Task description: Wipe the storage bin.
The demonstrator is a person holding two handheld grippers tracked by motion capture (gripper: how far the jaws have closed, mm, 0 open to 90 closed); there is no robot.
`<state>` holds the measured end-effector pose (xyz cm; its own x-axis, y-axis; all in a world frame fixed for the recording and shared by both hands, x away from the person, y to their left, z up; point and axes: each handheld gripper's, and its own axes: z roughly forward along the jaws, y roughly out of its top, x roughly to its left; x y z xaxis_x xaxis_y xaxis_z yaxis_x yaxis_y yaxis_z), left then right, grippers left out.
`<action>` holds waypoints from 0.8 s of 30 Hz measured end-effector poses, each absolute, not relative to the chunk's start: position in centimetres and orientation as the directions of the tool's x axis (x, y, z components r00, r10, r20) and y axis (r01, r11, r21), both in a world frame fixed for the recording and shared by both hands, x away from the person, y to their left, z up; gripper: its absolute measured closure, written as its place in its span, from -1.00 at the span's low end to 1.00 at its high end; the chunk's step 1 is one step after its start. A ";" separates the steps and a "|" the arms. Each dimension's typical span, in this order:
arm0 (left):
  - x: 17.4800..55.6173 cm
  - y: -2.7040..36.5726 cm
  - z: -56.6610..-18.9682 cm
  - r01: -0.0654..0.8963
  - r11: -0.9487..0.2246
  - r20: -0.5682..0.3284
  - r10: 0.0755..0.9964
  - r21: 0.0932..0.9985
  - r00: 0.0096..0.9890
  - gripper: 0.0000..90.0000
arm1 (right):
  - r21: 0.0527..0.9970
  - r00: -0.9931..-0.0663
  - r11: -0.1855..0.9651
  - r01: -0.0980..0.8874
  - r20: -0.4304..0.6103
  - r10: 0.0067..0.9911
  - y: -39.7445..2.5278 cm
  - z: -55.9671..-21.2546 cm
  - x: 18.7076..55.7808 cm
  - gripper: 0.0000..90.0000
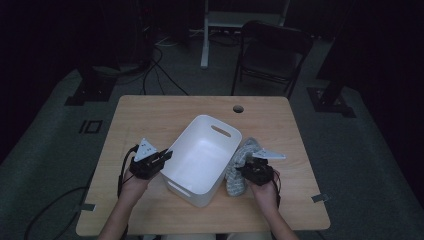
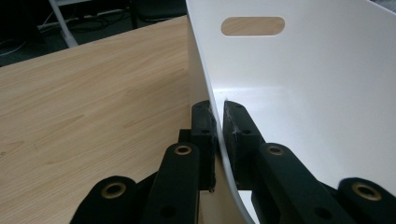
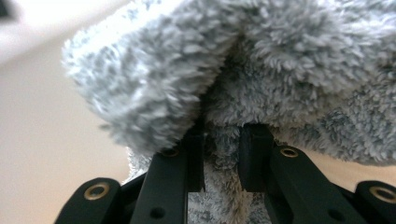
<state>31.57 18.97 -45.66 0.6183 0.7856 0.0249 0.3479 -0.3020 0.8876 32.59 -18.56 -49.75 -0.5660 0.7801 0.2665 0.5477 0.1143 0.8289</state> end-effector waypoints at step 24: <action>31.6 18.9 -45.7 0.351 -0.296 0.011 0.778 0.889 0.628 0.84 | 0.864 -0.612 0.122 0.488 0.239 0.754 -18.0 -47.9 31.0 0.67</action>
